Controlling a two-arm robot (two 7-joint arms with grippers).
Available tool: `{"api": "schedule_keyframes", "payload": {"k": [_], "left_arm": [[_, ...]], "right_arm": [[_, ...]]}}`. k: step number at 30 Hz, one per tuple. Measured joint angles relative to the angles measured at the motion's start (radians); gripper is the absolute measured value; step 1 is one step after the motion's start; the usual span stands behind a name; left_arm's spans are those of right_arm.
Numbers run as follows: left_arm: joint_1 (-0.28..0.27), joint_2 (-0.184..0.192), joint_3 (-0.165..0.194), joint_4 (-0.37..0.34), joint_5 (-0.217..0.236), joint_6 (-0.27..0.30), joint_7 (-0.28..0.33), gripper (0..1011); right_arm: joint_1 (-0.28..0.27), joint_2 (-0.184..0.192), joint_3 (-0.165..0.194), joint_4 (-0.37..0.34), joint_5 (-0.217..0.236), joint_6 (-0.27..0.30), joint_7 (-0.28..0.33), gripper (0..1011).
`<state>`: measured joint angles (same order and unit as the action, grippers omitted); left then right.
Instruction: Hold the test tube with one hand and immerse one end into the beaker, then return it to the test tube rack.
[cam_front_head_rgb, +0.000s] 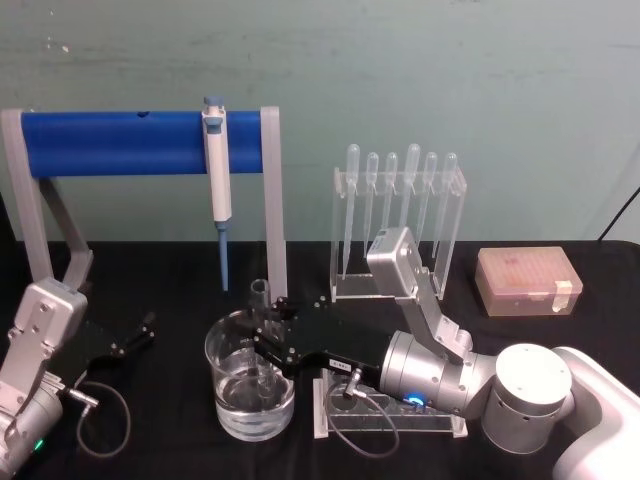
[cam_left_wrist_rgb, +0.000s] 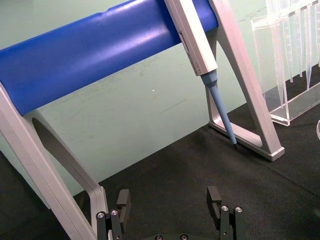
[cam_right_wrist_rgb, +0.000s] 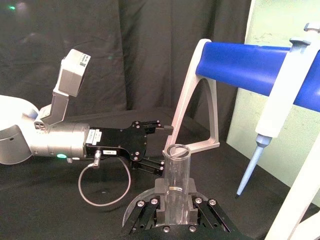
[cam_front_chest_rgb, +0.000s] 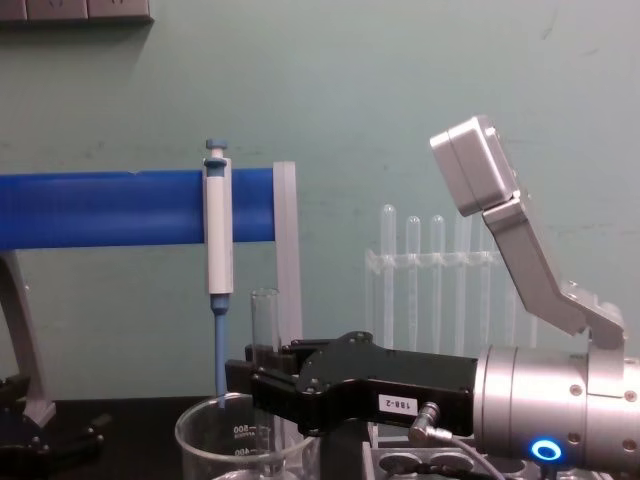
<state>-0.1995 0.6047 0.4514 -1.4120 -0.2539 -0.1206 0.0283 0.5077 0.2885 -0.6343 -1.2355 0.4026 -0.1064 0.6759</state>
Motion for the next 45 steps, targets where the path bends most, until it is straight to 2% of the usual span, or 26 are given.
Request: {"api": "schedule_keyframes", "payload": {"k": [45], "left_arm": [[0.000, 0.000, 0.000, 0.000, 0.000, 0.000, 0.000, 1000]], "right_arm": [[0.000, 0.000, 0.000, 0.000, 0.000, 0.000, 0.000, 242]]}}
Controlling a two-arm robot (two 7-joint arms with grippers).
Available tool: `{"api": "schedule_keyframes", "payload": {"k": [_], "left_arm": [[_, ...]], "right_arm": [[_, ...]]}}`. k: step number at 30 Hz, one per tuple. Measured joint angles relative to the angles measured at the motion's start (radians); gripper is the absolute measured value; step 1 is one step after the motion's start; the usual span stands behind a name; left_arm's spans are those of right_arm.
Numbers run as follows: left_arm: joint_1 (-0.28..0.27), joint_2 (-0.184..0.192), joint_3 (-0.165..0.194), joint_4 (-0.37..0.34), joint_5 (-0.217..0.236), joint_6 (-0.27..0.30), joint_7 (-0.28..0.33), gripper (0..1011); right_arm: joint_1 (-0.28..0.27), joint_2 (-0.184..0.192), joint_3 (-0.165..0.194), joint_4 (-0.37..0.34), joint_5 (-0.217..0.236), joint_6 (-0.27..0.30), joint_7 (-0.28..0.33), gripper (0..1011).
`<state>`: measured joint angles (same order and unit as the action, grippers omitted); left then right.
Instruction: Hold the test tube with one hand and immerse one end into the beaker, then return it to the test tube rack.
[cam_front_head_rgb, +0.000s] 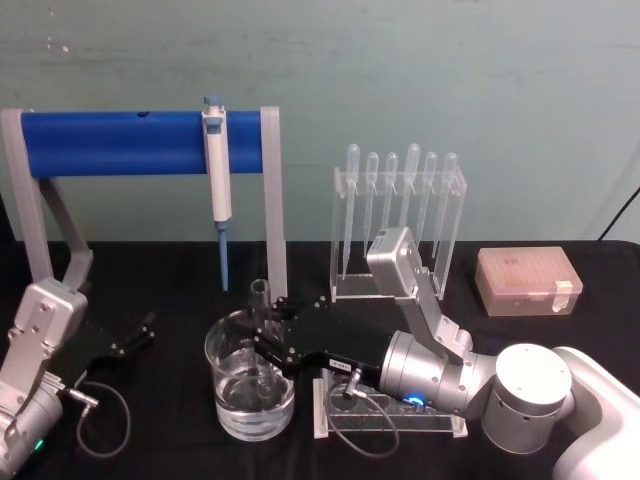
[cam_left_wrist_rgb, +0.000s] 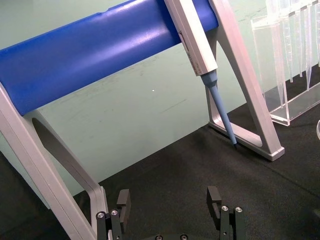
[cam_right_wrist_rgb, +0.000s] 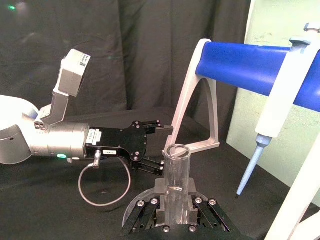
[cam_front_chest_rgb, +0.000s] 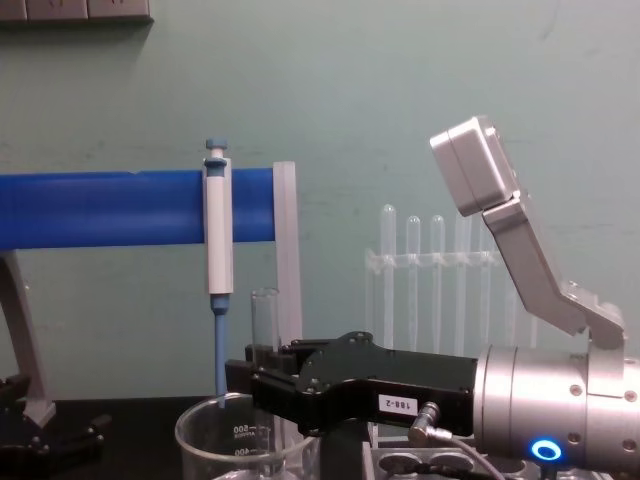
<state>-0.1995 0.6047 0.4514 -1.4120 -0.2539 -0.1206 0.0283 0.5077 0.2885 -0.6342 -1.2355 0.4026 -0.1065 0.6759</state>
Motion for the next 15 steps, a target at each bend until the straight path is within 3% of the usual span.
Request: {"api": "schedule_keyframes", "payload": {"k": [15], "left_arm": [[0.000, 0.000, 0.000, 0.000, 0.000, 0.000, 0.000, 1000]], "right_arm": [[0.000, 0.000, 0.000, 0.000, 0.000, 0.000, 0.000, 242]]}}
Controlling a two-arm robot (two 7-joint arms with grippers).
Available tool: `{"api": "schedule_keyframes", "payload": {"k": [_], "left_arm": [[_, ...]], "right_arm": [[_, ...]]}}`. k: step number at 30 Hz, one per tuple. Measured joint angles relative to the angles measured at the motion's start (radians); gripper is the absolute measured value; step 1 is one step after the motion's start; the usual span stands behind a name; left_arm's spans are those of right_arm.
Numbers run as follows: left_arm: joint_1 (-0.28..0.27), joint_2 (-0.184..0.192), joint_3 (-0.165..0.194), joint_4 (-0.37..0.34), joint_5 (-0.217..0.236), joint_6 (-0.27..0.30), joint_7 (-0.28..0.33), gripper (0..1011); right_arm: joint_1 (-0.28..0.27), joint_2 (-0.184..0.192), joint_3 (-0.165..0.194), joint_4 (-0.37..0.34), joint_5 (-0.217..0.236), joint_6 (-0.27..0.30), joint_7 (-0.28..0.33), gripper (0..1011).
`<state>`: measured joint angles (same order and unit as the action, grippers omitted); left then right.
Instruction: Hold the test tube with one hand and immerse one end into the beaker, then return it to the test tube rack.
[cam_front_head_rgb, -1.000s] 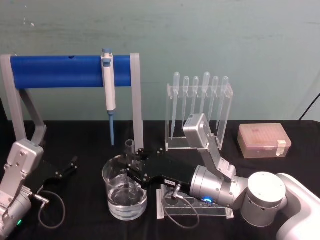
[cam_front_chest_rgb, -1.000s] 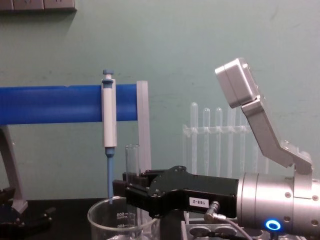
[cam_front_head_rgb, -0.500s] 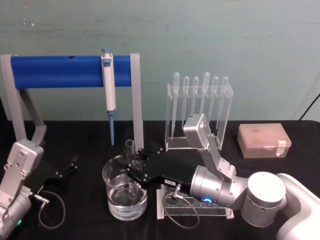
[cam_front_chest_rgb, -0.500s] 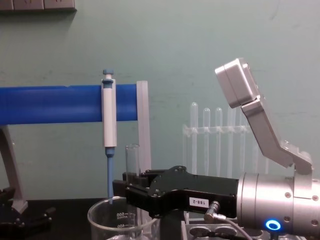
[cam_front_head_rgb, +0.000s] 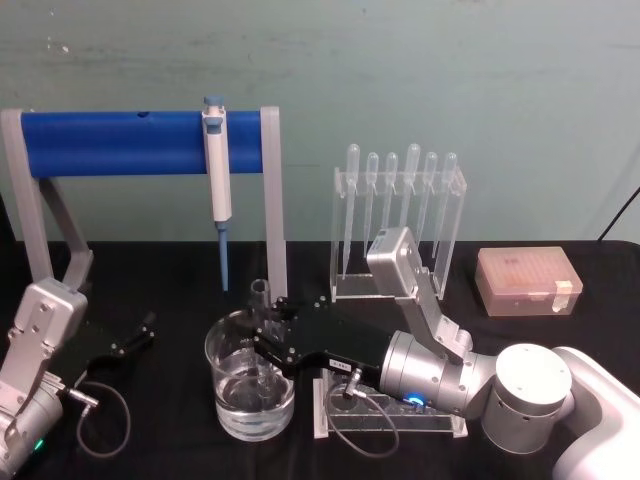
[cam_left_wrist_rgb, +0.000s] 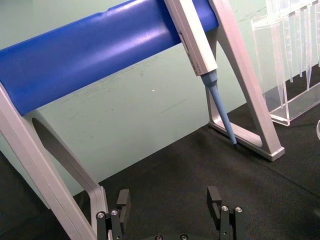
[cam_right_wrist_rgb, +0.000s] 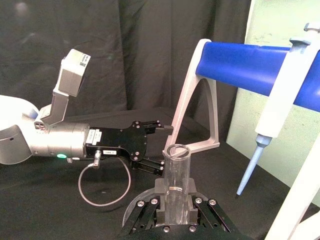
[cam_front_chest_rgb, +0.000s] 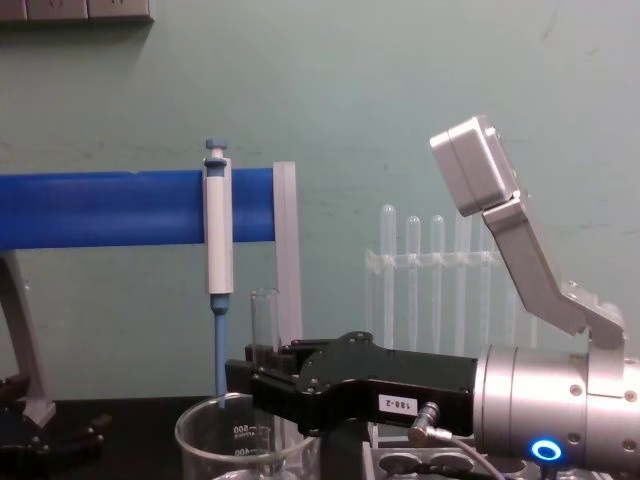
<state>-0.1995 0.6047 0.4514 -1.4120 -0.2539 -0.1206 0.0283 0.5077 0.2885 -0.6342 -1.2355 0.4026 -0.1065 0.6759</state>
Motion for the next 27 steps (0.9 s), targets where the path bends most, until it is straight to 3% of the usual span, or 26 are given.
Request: {"api": "schedule_keyframes", "payload": {"k": [27], "left_arm": [[0.000, 0.000, 0.000, 0.000, 0.000, 0.000, 0.000, 1000]], "right_arm": [[0.000, 0.000, 0.000, 0.000, 0.000, 0.000, 0.000, 242]]}}
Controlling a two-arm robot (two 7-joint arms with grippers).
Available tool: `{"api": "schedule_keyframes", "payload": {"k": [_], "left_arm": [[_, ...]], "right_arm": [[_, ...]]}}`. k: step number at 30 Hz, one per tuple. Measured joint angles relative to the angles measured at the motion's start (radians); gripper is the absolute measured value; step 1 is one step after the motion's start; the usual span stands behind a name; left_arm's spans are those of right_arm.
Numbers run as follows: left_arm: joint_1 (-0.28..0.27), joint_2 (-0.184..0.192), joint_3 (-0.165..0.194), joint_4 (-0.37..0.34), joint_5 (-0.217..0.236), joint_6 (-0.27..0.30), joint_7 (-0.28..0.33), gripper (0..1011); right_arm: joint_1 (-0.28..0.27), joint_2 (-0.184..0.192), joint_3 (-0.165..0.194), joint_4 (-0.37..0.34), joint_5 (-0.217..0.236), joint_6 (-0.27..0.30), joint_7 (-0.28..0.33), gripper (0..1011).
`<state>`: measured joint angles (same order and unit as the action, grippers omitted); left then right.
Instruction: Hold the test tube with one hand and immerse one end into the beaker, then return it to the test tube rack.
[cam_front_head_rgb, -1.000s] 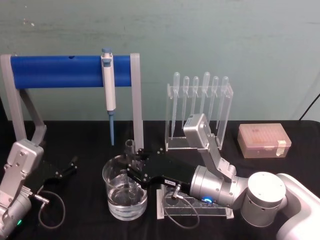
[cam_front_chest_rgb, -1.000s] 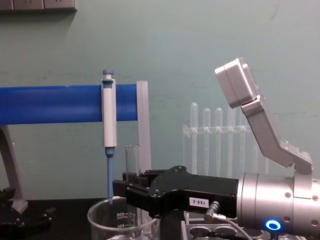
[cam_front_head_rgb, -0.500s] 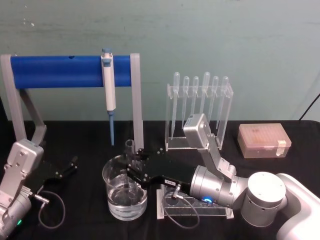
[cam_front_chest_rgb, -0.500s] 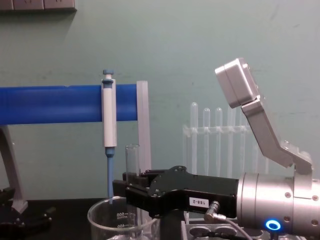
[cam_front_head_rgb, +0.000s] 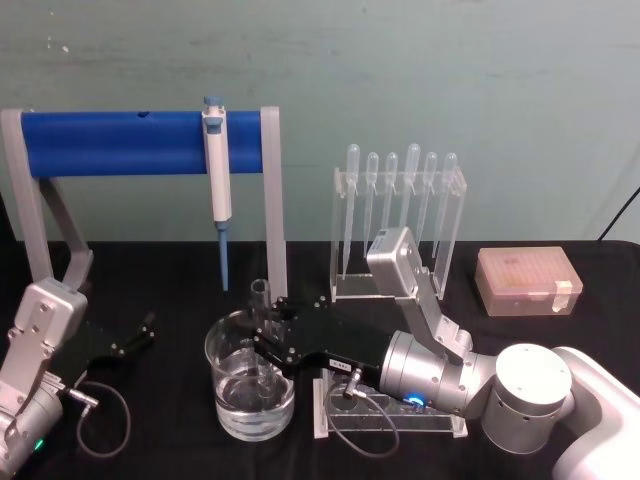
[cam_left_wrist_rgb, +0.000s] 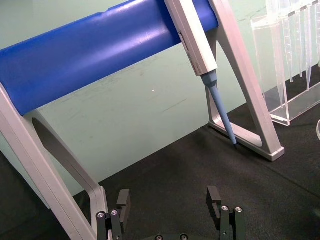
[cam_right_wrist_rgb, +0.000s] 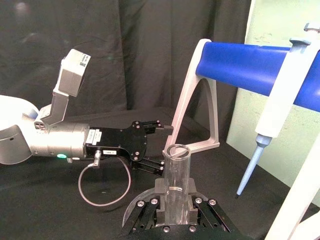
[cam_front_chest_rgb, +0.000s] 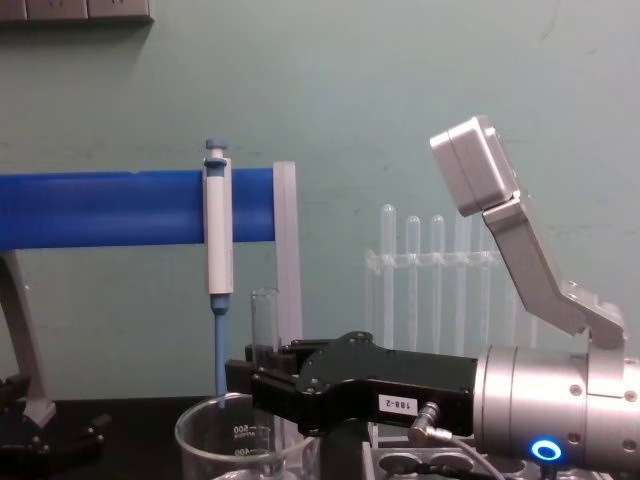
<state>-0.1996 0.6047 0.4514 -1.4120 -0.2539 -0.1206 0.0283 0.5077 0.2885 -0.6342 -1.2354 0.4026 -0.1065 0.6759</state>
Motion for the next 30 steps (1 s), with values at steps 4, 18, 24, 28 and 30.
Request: {"api": "schedule_keyframes", "payload": {"k": [4, 18, 24, 28, 30], "left_arm": [[0.000, 0.000, 0.000, 0.000, 0.000, 0.000, 0.000, 1000], [0.000, 0.000, 0.000, 0.000, 0.000, 0.000, 0.000, 1000], [0.000, 0.000, 0.000, 0.000, 0.000, 0.000, 0.000, 1000], [0.000, 0.000, 0.000, 0.000, 0.000, 0.000, 0.000, 1000], [0.000, 0.000, 0.000, 0.000, 0.000, 0.000, 0.000, 1000]], "right_arm": [[0.000, 0.000, 0.000, 0.000, 0.000, 0.000, 0.000, 242], [0.000, 0.000, 0.000, 0.000, 0.000, 0.000, 0.000, 242], [0.000, 0.000, 0.000, 0.000, 0.000, 0.000, 0.000, 242], [0.000, 0.000, 0.000, 0.000, 0.000, 0.000, 0.000, 242], [0.000, 0.000, 0.000, 0.000, 0.000, 0.000, 0.000, 242]]}}
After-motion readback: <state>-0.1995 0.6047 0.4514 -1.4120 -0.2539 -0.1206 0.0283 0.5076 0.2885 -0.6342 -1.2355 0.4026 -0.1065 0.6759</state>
